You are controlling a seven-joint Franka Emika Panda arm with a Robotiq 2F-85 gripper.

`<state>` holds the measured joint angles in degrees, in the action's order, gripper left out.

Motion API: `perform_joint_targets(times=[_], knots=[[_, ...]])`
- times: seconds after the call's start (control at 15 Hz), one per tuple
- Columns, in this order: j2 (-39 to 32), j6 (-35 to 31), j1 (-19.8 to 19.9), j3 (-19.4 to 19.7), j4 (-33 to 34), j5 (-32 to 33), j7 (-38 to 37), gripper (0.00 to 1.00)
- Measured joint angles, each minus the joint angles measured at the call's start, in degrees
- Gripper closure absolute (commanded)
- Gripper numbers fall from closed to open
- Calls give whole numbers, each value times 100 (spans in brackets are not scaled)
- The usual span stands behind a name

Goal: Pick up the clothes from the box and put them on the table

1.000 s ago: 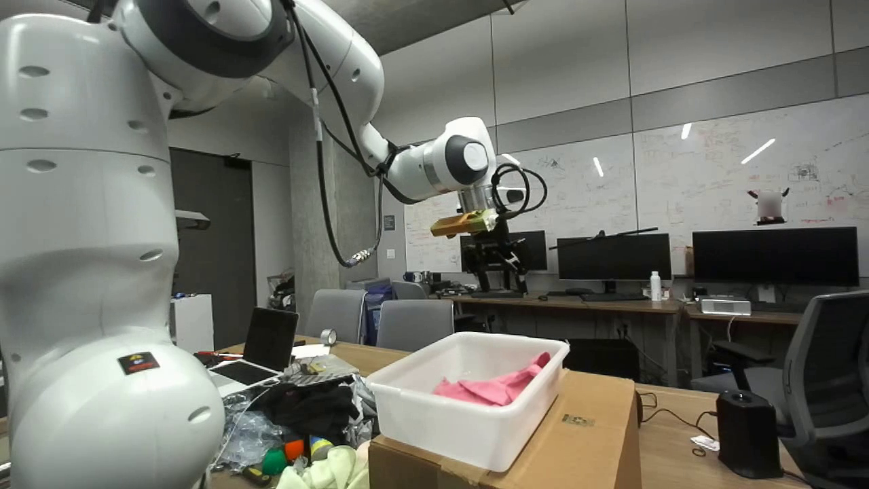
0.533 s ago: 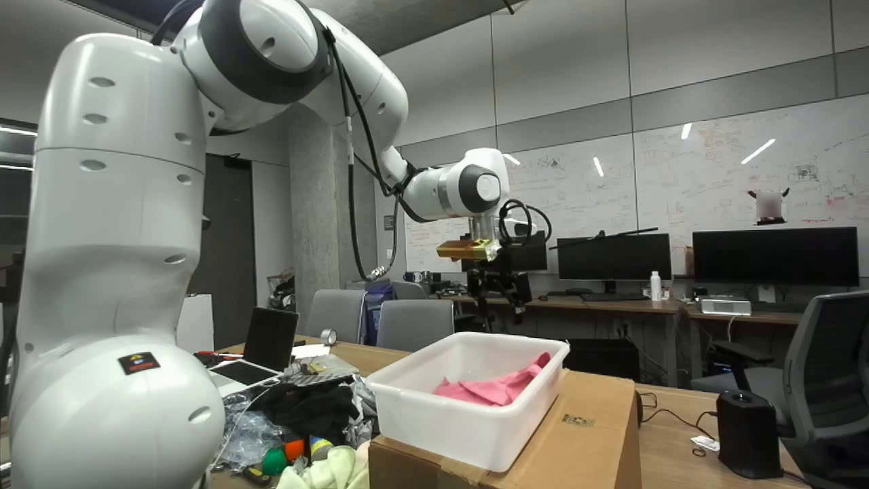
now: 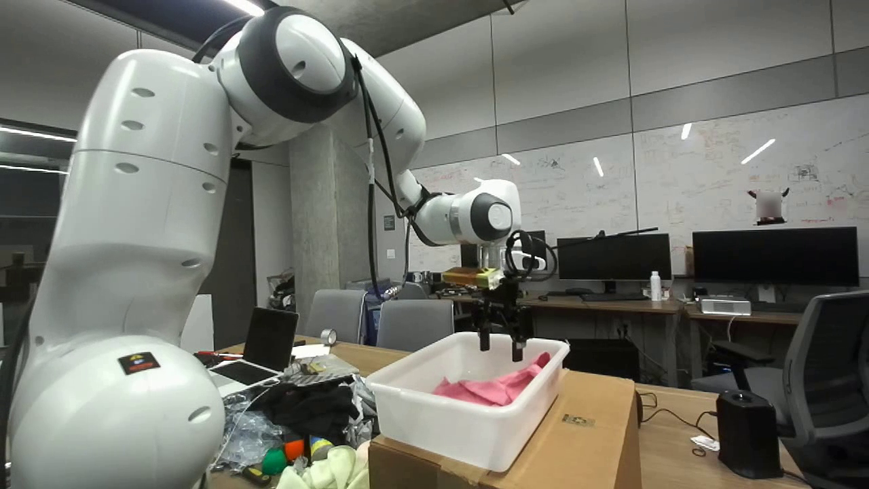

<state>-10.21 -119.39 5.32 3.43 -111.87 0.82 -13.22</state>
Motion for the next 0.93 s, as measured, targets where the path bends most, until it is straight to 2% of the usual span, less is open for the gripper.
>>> perform_joint_targets(times=[0.53,0.93], knots=[[-308,-50,-2,13,1,12,-187,0],[-415,-549,-21,47,-33,221,-403,0]])
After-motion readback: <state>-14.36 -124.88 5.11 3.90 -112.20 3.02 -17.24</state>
